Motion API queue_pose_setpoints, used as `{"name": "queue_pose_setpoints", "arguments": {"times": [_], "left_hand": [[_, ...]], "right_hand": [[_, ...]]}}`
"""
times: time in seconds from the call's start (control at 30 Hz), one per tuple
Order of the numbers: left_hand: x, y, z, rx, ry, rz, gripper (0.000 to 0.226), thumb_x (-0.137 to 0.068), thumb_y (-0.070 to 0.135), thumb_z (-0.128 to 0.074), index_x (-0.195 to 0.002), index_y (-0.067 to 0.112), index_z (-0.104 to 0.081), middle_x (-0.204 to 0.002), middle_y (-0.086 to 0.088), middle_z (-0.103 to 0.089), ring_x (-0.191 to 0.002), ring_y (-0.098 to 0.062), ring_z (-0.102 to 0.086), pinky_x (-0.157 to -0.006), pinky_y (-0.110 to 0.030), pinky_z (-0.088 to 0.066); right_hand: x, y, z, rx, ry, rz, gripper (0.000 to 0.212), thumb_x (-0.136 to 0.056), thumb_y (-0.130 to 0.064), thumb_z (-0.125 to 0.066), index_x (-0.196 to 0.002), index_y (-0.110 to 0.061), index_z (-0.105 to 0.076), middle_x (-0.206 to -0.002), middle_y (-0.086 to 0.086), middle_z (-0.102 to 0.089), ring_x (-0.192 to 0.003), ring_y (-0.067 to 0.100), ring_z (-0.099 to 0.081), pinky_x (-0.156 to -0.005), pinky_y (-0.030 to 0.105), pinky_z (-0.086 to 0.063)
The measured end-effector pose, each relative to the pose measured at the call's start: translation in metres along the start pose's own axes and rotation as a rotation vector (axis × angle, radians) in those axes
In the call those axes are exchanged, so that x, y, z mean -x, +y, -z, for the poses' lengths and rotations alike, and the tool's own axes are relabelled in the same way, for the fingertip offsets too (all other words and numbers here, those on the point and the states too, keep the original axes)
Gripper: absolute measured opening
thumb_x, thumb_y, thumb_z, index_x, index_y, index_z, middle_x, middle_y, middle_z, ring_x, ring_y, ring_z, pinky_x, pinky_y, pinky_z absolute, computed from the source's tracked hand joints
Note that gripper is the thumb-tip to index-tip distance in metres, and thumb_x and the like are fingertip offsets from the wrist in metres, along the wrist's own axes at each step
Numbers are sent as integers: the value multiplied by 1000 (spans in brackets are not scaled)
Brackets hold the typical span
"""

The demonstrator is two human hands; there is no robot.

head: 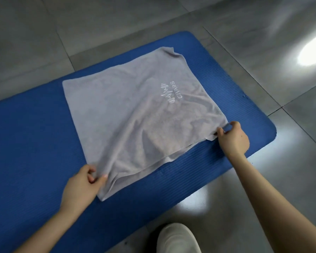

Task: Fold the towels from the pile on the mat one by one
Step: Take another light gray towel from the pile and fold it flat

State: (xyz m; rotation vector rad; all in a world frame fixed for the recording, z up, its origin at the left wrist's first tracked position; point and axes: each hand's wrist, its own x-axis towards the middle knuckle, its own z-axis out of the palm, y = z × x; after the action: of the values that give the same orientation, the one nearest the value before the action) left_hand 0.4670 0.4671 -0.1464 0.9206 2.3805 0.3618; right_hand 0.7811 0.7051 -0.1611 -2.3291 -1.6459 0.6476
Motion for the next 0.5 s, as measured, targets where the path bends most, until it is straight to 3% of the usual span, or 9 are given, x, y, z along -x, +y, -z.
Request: {"name": "queue_pose_setpoints", "arguments": {"times": [0.17, 0.3, 0.4, 0.5], "left_hand": [[22, -11, -20, 44, -3, -106, 50, -76, 26, -75, -119, 15, -50, -91, -2, -57, -75, -15, -54, -57, -24, -38], [31, -17, -29, -70, 63, -253, 55, -77, 19, -75, -126, 13, -53, -109, -7, -54, -92, -24, -55, -79, -32, -47], [30, -26, -29, -149, 121, -421, 39, -74, 0, -73, -111, 8, -64, -92, -8, -56, -73, -23, -57, -66, -32, -50], [23, -32, -17, -223, 103, -576, 27, -71, -8, -72, -94, 7, -69, -81, -4, -54, -63, -18, -53, -56, -28, -48]], "right_hand": [[1, -16, 1, -78, -35, -133, 38, -87, -29, -58, -119, -10, -48, -114, 11, -60, -104, 31, -56, -75, 35, -37], [-1, -23, 3, -144, 8, -153, 34, -85, -16, -59, -118, -12, -51, -118, 8, -59, -106, 28, -56, -76, 32, -36], [2, -24, 6, -130, 31, -109, 35, -84, -13, -56, -119, -15, -53, -116, 7, -60, -106, 28, -56, -75, 31, -36], [2, -23, 12, -142, 46, -54, 29, -82, -15, -60, -110, -19, -57, -101, 5, -63, -89, 25, -57, -70, 31, -37]]}}
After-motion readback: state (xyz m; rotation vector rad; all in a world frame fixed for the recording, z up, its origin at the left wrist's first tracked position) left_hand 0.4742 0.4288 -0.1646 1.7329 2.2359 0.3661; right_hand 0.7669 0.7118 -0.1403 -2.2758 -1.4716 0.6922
